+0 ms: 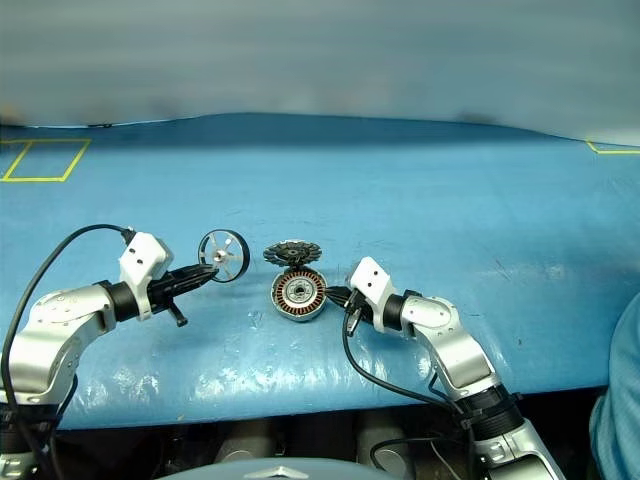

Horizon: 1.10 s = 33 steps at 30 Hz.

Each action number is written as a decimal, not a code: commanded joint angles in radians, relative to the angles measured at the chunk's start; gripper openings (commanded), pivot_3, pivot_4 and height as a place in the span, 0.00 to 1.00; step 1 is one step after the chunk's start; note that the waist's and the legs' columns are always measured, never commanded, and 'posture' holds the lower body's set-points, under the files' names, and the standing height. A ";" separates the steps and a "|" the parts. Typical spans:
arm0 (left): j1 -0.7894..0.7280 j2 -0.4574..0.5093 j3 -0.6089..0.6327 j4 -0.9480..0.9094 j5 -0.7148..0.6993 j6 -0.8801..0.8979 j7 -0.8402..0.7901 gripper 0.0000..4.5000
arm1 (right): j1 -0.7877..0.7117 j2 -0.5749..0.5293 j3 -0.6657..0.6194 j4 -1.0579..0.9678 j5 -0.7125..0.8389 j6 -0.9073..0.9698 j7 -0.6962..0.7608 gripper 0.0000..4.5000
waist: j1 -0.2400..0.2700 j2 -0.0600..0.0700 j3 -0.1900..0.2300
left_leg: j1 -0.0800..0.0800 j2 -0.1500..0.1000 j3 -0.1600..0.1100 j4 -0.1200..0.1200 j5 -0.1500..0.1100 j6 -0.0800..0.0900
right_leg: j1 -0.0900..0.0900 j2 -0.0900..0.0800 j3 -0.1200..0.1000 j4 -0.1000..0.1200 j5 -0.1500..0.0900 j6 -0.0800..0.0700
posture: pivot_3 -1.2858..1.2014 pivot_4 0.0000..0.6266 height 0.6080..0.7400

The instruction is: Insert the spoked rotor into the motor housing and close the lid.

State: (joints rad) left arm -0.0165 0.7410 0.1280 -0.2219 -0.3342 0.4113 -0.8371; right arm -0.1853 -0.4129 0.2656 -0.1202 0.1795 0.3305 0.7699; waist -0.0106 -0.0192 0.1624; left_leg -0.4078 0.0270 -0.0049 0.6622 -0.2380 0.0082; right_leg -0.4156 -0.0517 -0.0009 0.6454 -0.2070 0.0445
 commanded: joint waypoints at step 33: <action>-0.244 0.027 -0.257 0.101 0.033 -0.082 -0.327 0.01 | 0.074 0.004 -0.051 0.008 0.017 -0.099 0.013 0.00 | -0.002 0.001 0.000 | 0.001 0.001 0.001 0.001 0.000 0.000 | 0.001 0.001 0.000 0.000 -0.002 0.004 | 0.52 0.24 1.00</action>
State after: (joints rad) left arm -0.2438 0.7761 -0.1247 -0.1243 -0.2950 0.3245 -1.1565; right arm -0.1040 -0.4142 0.2269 -0.0860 0.1888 0.2488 0.7844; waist -0.0124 -0.0185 0.1628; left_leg -0.4067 0.0279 -0.0042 0.6628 -0.2380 0.0084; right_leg -0.4149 -0.0502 -0.0005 0.6456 -0.2090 0.0487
